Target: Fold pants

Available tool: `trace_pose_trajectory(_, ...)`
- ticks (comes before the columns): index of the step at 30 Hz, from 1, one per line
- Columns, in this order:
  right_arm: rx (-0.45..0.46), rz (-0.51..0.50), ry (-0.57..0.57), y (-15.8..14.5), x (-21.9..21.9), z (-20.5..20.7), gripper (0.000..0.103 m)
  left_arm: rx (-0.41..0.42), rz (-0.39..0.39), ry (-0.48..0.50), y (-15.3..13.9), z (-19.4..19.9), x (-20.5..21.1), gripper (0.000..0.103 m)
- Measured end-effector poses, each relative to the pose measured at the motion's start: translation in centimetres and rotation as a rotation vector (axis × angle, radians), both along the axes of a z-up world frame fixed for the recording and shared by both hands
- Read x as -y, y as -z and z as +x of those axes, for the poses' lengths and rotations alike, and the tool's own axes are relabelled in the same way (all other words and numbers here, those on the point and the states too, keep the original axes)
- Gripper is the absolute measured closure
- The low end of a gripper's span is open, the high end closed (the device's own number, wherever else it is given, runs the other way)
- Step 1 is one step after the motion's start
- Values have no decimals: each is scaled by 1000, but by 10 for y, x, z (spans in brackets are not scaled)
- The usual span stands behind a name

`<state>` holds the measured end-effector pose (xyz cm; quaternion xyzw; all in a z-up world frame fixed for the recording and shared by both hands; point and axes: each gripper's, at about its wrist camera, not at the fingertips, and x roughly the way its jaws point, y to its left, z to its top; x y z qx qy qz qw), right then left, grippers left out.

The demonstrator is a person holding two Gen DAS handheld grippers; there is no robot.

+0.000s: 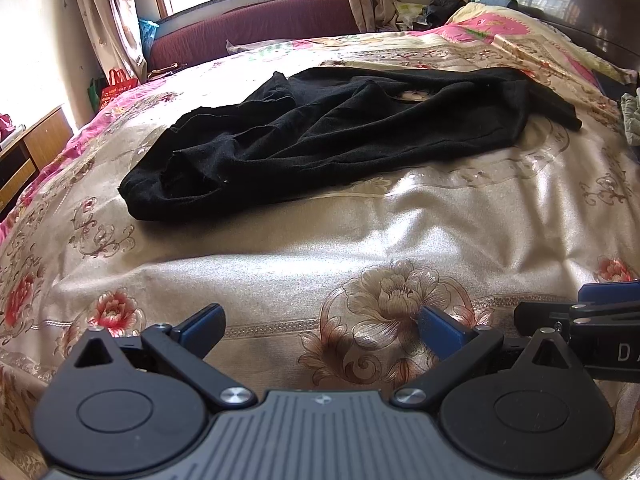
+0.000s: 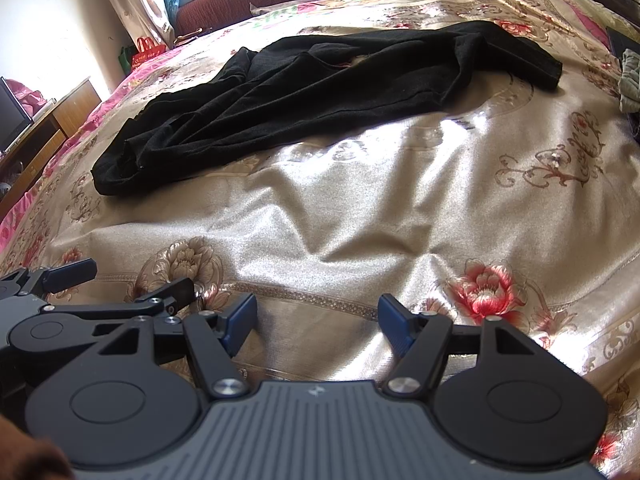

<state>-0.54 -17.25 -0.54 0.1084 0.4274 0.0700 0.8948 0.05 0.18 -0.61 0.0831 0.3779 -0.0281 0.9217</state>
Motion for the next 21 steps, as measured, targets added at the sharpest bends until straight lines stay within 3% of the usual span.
trace_pose_trajectory(12,3,-3,-21,0,-6,8,35,7,-9,-24,-5,5,-5,0)
trace_pose_trajectory(21,36,26,-80,-14,-32,54,34,53,-24,-67,-15,37,-35,0)
